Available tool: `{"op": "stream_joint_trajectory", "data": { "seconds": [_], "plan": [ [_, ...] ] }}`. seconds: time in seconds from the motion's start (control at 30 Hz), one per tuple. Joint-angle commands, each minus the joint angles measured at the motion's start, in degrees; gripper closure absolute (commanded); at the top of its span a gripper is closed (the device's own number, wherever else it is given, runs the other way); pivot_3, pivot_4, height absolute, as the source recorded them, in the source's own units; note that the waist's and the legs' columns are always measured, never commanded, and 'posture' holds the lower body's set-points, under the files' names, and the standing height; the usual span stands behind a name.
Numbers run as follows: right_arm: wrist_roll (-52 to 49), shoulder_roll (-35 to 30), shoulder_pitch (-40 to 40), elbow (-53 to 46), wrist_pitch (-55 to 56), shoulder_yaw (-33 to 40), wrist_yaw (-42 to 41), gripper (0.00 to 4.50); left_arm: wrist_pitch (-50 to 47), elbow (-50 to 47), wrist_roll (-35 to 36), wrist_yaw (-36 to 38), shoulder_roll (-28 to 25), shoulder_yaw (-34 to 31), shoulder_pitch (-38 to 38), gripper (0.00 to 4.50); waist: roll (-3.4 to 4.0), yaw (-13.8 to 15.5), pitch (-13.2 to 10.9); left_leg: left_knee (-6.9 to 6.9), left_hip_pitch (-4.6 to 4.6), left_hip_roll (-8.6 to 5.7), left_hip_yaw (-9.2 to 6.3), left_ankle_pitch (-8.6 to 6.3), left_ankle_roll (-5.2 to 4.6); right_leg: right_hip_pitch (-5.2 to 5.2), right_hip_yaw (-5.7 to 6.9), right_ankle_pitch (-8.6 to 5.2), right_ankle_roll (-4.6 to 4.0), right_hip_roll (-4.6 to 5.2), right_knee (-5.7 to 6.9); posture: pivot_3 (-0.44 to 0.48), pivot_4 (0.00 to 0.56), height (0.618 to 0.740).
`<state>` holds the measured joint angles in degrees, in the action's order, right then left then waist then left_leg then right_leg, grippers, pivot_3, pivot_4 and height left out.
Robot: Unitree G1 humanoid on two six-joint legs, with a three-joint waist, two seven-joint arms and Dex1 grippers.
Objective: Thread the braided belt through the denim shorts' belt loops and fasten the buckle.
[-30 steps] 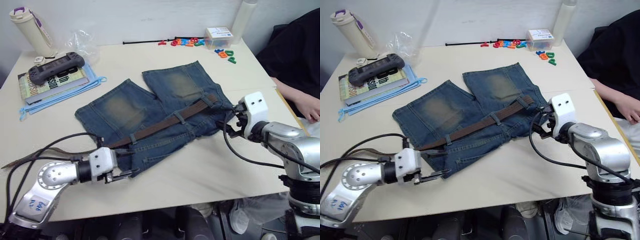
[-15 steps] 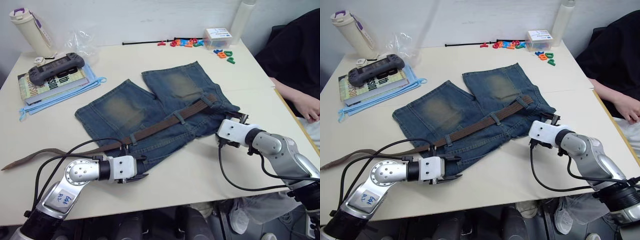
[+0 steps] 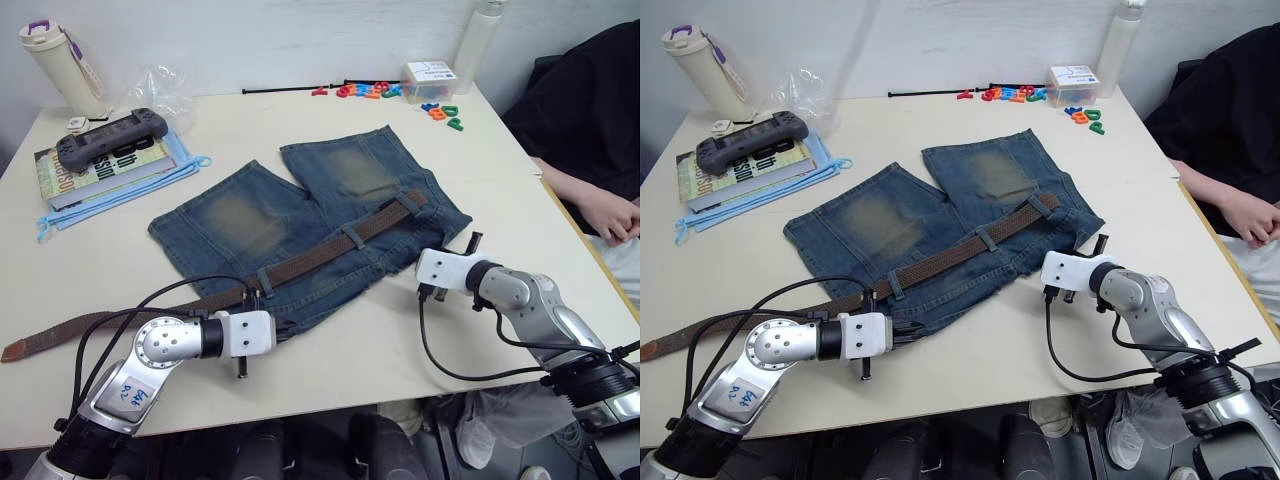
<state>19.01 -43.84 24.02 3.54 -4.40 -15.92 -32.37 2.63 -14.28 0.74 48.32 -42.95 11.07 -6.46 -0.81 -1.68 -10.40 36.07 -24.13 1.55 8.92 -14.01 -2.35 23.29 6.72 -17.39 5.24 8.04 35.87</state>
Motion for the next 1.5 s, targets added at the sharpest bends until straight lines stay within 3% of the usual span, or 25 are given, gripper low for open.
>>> {"op": "stream_joint_trajectory", "data": {
  "seconds": [0.03,0.4,0.57,0.73,0.83,1.0,1.03,1.17,1.37,1.5],
  "plan": [
    [-4.22,1.53,-3.46,-8.23,-6.04,0.47,-6.52,4.43,4.36,4.87,-2.14,0.47,-3.76,-3.57,0.86,4.50,0.01,-0.02,0.00,-0.01,0.00,0.05,0.00,0.00,0.04,0.02,0.00,-0.03,-0.05,-0.06,0.03,0.000,0.150,0.718],
    [-17.45,3.75,-8.30,-38.60,-38.43,0.76,-18.13,4.43,21.57,23.16,0.05,3.31,-15.35,-14.58,2.84,4.50,0.06,-0.02,-0.03,-0.02,-0.03,0.56,-0.18,-0.27,0.20,0.27,0.10,-0.29,-0.63,-0.51,0.29,0.000,0.150,0.718],
    [-19.62,4.78,-7.19,-41.19,-43.25,-0.98,-17.12,4.43,24.46,28.06,0.59,3.95,-16.11,-14.84,1.08,4.50,0.07,0.04,-0.03,-0.03,-0.05,0.56,-0.20,-0.34,0.20,0.28,0.11,-0.29,-0.65,-0.50,0.21,0.000,0.150,0.718],
    [-19.88,6.38,-5.87,-38.69,-44.38,1.17,-13.56,4.43,21.67,26.76,4.75,5.85,-14.39,-15.23,0.41,4.50,0.08,-0.02,-0.04,-0.03,-0.05,0.55,-0.20,-0.34,0.22,0.29,0.12,-0.29,-0.67,-0.50,0.21,0.000,0.150,0.718],
    [-21.80,6.27,-5.40,-38.77,-45.38,3.94,-13.27,4.50,18.13,23.88,8.42,6.96,-13.36,-16.24,0.94,3.14,0.07,0.07,-0.04,-0.01,-0.09,0.55,-0.20,-0.33,0.23,0.28,0.14,-0.28,-0.66,-0.50,0.22,0.000,0.150,0.718],
    [-32.13,7.76,-2.64,-41.23,-52.62,14.93,-15.26,2.49,6.38,12.75,18.12,8.92,-13.04,-19.58,4.98,0.93,-0.01,0.07,-0.09,0.08,-0.13,0.53,-0.19,-0.30,0.24,0.23,0.15,-0.27,-0.63,-0.50,0.22,0.000,0.150,0.718],
    [-34.18,7.99,-1.64,-41.33,-54.01,17.23,-15.30,1.90,3.56,10.37,20.42,8.85,-12.88,-20.59,5.65,0.40,-0.02,0.06,-0.09,0.08,-0.13,0.53,-0.20,-0.30,0.24,0.23,0.15,-0.26,-0.63,-0.50,0.21,0.000,0.150,0.718],
    [-39.70,9.84,2.00,-39.89,-57.55,24.77,-12.96,0.02,-5.29,3.72,26.06,6.68,-11.72,-24.50,6.75,0.37,-0.01,0.02,-0.10,0.07,-0.10,0.53,-0.24,-0.29,0.25,0.19,0.15,-0.27,-0.62,-0.51,0.22,0.000,0.150,0.718],
    [-41.22,13.56,3.85,-35.14,-56.34,28.02,-6.26,0.02,-16.14,-0.25,32.80,3.21,-9.56,-29.19,4.41,0.37,-0.01,0.05,-0.10,0.07,-0.10,0.52,-0.22,0.00,0.24,0.18,0.15,-0.27,-0.62,-0.55,0.23,0.000,0.150,0.718],
    [-42.28,14.16,2.97,-33.16,-53.44,24.97,-6.40,0.02,-18.63,5.99,33.13,4.98,-9.56,-29.81,0.47,0.37,0.07,-0.15,-0.14,-0.02,-0.12,0.35,-0.35,0.10,0.17,0.09,0.29,-0.26,-0.61,-0.52,0.24,0.000,0.150,0.717]
  ]
}}
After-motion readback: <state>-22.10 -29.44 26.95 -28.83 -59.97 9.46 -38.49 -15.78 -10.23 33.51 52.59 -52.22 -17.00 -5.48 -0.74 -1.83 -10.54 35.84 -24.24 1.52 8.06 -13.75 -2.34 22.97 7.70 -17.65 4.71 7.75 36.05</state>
